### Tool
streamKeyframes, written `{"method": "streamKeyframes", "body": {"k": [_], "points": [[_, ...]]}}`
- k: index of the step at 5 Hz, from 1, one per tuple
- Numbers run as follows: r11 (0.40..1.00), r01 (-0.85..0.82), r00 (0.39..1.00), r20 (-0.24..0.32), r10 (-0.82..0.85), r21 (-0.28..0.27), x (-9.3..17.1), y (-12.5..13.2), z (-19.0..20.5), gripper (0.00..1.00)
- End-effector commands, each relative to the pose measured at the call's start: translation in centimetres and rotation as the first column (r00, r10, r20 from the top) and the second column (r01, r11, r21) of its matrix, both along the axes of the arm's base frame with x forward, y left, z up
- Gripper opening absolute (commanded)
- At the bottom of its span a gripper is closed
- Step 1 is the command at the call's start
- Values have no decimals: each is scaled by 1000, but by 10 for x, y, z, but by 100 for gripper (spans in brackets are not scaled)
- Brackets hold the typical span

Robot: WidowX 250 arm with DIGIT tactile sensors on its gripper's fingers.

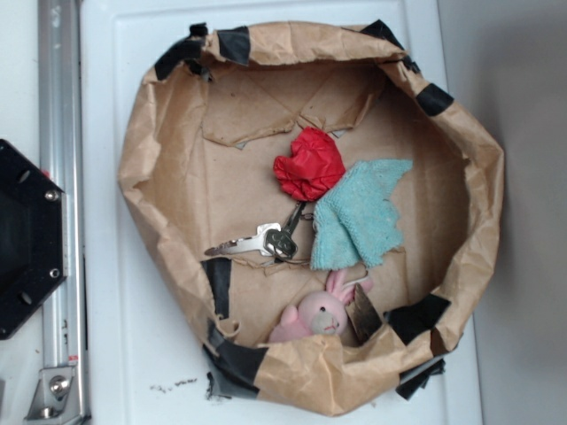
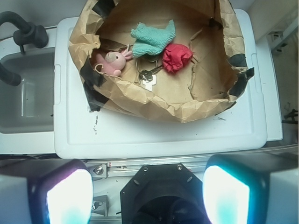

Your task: Grab the blue cloth.

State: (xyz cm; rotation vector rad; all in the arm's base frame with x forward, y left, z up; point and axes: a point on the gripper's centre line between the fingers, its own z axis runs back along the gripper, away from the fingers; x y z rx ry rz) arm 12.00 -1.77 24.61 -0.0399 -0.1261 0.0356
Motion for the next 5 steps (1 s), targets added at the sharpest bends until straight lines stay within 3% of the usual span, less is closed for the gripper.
{"method": "streamKeyframes", "body": {"k": [1,2,3,4,5], "points": [[1000,0,1000,0,0,0,0,0,0,100],[989,103,994,16,-105,105,50,17,-23,100],[986,113,992,45,-120,125,101,30,-50,100],[973,184,982,8,-187,140,151,38,-79,100],[896,417,908,-22,-419,155,202,38,-122,100]]}}
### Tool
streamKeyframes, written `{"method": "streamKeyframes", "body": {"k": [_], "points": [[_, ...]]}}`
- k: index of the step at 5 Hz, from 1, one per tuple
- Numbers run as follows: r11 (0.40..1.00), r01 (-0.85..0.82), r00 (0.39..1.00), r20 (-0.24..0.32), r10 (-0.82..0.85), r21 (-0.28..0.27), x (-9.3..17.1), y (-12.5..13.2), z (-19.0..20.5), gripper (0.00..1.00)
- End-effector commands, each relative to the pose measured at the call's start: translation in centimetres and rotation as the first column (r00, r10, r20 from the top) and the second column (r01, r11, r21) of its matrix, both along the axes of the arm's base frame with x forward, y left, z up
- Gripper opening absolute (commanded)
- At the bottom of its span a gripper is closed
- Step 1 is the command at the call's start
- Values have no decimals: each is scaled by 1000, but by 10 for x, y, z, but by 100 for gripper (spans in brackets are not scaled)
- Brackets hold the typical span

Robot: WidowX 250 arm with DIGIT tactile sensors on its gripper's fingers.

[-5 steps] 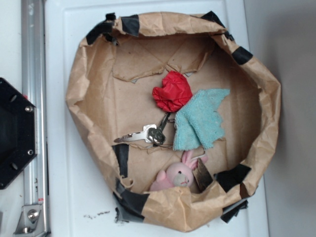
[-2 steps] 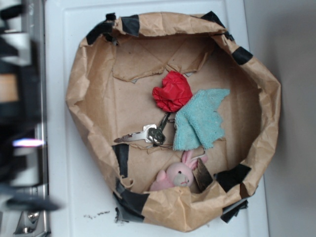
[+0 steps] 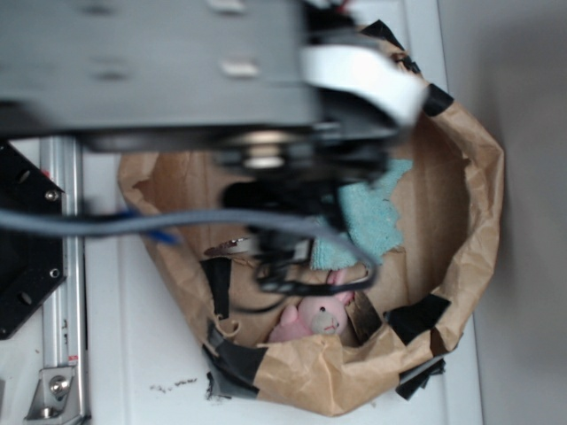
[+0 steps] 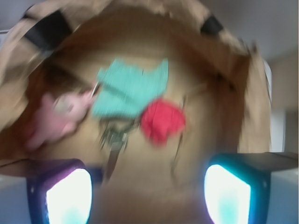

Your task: Grab the blue cloth.

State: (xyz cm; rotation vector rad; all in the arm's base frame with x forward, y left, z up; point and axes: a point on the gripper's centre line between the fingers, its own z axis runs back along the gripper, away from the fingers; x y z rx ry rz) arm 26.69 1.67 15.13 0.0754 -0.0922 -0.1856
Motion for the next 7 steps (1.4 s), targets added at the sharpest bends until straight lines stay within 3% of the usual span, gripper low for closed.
{"method": "streamKeyframes", "body": {"k": [1,2,3,4,6,7], "points": [[936,348,937,10,-349,57,67,-14,-50,100],[899,437,898,-49,-437,-19,43,-35,-68,100],[897,434,900,-12,-436,-81,21,-35,-59,100],[900,427,904,31,-426,-87,11,-38,-47,100],[919,392,920,26,-391,-42,30,-32,-74,100],[907,415,910,15,-415,-74,34,-36,-95,100]]}}
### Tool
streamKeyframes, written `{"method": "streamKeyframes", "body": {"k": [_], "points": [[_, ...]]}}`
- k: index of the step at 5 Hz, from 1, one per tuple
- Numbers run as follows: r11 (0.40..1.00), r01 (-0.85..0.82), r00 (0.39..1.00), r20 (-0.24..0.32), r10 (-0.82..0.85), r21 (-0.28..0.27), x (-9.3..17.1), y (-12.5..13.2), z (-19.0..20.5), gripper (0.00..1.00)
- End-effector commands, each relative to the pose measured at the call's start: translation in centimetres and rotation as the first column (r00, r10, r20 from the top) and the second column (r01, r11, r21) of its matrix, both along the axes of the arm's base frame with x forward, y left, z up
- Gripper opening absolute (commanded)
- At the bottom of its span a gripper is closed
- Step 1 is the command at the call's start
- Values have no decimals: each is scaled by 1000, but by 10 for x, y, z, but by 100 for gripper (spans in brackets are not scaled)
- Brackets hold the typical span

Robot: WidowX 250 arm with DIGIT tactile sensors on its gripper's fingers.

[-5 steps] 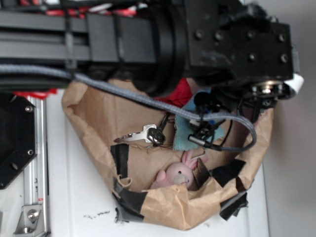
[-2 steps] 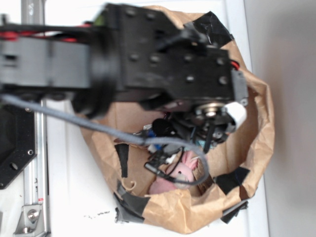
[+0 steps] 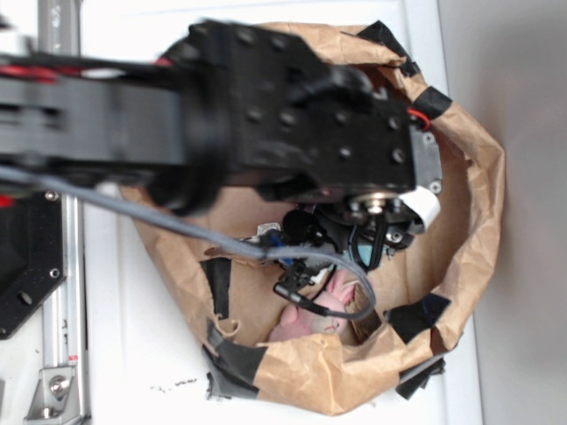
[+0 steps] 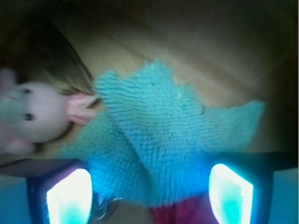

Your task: Grab the blue cloth.

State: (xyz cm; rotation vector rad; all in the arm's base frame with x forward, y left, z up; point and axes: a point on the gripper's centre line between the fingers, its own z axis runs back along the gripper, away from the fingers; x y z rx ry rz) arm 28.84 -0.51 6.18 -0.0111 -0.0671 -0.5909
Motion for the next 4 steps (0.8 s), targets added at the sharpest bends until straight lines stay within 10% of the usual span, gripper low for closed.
{"method": "streamKeyframes", "body": {"k": [1,2,3,4], "points": [[1000,21,1000,8,-20,-4,11,-14,-24,100],[1000,-14,1000,19,13,24,18,-3,-25,100],[997,-56,998,41,54,50,28,7,-22,0],[995,-79,996,54,76,57,34,15,-17,0]]}}
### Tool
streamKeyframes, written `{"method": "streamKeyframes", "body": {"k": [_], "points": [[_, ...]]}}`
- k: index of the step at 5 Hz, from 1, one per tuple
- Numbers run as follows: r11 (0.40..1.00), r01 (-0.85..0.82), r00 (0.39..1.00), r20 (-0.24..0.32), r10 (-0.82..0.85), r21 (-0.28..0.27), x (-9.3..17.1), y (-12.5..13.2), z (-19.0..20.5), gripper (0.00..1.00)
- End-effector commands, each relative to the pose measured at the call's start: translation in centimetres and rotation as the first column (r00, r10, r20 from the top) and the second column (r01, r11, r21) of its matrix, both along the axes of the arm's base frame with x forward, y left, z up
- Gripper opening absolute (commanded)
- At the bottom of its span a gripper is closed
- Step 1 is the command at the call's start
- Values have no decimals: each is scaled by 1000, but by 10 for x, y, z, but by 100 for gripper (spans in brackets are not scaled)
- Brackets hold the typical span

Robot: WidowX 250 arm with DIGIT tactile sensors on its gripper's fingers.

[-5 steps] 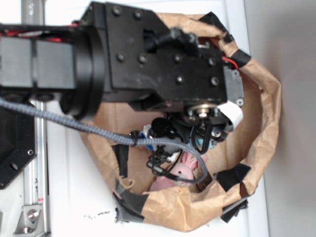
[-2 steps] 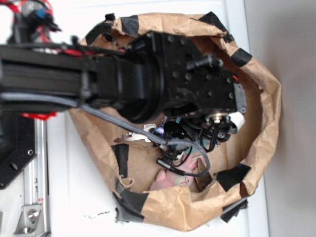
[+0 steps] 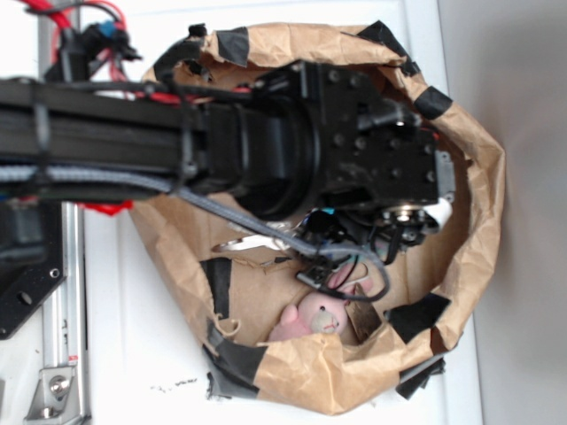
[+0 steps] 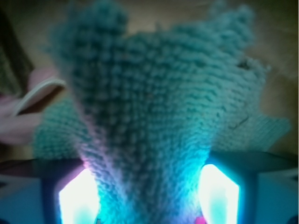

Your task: Grab the blue cloth.

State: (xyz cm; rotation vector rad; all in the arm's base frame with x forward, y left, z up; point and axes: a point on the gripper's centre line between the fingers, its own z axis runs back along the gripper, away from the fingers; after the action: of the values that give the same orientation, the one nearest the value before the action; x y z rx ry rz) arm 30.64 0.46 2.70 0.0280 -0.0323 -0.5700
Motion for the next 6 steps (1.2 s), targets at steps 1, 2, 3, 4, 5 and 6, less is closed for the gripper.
{"method": "streamKeyframes", "body": {"k": [1,2,3,4,5,6], "points": [[998,-56,994,90,54,21,16,6,22,0],[998,-51,995,89,49,21,15,3,23,0],[999,-43,994,99,41,22,12,-1,28,0],[998,-53,992,118,49,35,8,-6,35,0],[998,-63,990,127,64,-12,-4,-16,71,0],[988,-139,984,104,144,-61,-18,-21,122,0]]}}
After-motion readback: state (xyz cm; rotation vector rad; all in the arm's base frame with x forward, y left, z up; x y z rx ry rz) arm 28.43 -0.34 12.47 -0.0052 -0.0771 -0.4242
